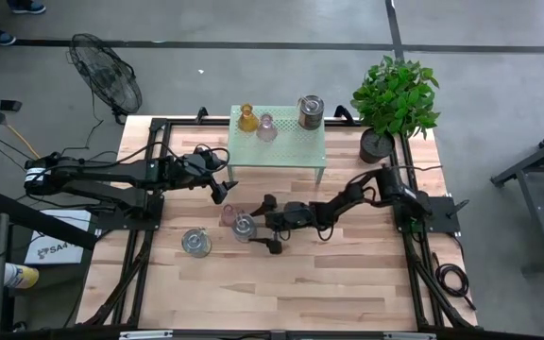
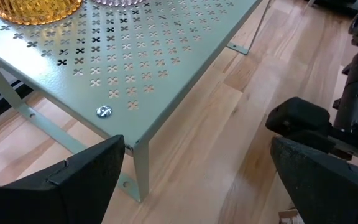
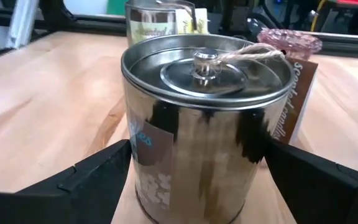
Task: Pick & Place candle stick holders
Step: Put the right silver candle on the shelf
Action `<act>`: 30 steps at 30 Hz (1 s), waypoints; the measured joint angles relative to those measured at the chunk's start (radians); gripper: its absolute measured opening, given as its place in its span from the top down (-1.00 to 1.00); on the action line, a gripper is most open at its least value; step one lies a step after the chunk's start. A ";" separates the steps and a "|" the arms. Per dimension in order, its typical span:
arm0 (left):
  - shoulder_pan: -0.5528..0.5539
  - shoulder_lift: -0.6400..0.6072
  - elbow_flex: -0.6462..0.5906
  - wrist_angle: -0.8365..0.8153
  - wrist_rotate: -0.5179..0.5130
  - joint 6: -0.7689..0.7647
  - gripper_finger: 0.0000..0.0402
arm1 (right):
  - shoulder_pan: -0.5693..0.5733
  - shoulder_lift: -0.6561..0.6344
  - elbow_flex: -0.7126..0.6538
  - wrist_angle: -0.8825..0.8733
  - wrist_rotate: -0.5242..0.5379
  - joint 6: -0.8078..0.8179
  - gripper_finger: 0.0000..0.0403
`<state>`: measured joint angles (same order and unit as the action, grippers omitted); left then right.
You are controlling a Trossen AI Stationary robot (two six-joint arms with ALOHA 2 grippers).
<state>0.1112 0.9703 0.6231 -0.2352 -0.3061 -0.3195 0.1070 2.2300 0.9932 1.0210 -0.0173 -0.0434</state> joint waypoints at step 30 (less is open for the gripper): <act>0.000 0.000 0.000 0.000 0.000 0.000 -0.97 | -0.003 -0.116 0.118 -0.507 -0.036 -0.091 -0.81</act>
<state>0.1112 0.9703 0.6231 -0.2352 -0.3061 -0.3195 0.1043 2.1141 1.1114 0.5136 -0.0532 -0.1349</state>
